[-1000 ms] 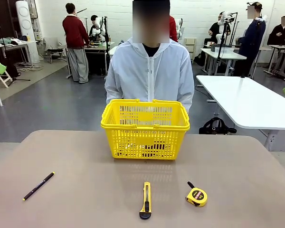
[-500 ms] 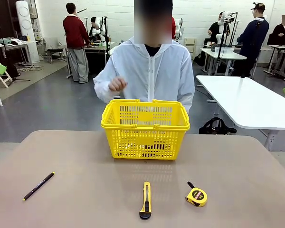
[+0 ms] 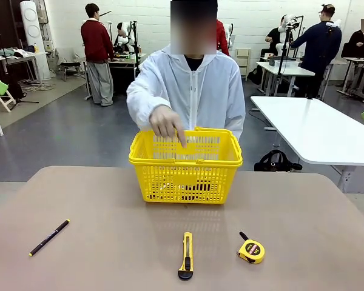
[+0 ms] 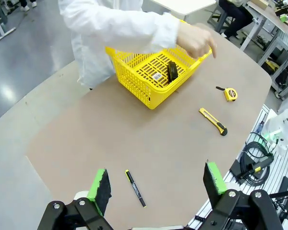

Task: Place the items the person wants into the basket.
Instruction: Pick up the item the person points to and place it in the Market Basket.

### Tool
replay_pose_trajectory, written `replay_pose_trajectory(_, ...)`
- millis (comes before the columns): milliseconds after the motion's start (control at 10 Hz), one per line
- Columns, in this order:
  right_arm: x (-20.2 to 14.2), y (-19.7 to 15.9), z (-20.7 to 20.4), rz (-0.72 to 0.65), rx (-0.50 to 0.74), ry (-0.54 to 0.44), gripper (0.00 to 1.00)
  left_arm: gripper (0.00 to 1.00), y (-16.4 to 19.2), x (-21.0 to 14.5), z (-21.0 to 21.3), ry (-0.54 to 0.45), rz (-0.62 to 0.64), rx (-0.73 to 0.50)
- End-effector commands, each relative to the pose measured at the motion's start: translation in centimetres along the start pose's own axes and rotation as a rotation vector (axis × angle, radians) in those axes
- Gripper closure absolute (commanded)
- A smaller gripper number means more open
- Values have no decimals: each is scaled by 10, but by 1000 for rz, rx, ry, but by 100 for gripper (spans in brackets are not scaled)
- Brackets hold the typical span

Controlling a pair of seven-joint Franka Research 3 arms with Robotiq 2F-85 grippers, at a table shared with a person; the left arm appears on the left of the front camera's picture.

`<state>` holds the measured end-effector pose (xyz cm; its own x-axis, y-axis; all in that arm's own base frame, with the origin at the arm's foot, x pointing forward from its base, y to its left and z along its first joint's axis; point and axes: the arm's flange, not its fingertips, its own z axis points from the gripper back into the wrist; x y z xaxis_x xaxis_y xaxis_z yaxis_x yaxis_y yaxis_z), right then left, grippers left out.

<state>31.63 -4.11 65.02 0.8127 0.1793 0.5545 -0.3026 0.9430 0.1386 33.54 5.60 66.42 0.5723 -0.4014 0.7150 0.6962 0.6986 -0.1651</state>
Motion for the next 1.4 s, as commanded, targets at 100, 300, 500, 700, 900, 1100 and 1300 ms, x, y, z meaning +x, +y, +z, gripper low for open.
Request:
replay_pose_trajectory(100, -1, 1, -2, 0, -1, 8, 0, 0, 1, 1, 1, -2, -1, -10)
replay_pose_trajectory(300, -1, 1, -2, 0, -1, 8, 0, 0, 1, 1, 1, -2, -1, -10)
replay_pose_trajectory(500, -1, 1, -2, 0, -1, 8, 0, 0, 1, 1, 1, -2, -1, -10)
replay_pose_trajectory(700, -1, 1, -2, 0, -1, 8, 0, 0, 1, 1, 1, -2, -1, -10)
replay_pose_trajectory(900, -1, 1, -2, 0, -1, 8, 0, 0, -36, 20, -17, 87, 9, 79)
replay_pose_trajectory(1100, -1, 1, -2, 0, -1, 8, 0, 0, -104, 57, -68, 317, 11, 154)
replay_pose_trajectory(1300, -1, 1, -2, 0, -1, 8, 0, 0, -168, 78, -150, 546, 70, 251)
